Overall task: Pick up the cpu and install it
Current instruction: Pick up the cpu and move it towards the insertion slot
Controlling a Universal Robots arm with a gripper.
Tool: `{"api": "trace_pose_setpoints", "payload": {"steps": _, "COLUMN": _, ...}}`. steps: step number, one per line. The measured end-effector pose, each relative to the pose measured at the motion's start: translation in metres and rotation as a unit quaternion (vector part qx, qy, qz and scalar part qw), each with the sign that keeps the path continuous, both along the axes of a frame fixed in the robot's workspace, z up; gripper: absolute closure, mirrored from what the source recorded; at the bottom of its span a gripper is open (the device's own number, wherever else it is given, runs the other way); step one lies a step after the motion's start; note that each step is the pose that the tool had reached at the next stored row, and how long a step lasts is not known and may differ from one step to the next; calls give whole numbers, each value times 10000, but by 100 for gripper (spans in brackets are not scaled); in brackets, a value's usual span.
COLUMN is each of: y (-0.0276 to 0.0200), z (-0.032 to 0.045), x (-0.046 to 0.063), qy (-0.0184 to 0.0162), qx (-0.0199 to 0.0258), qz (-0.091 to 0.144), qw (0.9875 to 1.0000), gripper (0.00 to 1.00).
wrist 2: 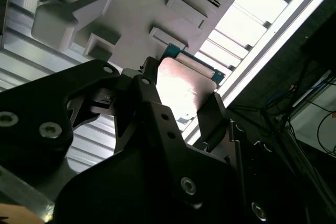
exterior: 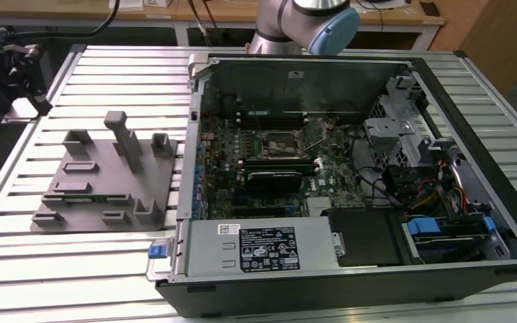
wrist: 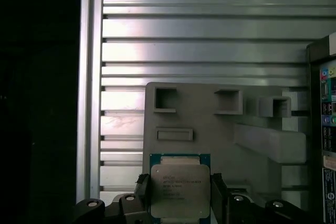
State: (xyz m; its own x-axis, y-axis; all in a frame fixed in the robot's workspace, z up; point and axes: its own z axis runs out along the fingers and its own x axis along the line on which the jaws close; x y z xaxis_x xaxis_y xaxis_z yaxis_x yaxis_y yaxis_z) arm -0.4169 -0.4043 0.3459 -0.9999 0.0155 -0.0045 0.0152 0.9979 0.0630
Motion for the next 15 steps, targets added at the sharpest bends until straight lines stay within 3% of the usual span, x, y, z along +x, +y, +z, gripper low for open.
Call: {"api": "trace_pose_setpoints", "payload": {"steps": 15, "y": 10, "z": 256, "x": 0, "qy": 0, "qx": 0, "qz": 0, "qw": 10000, "gripper": 46}}
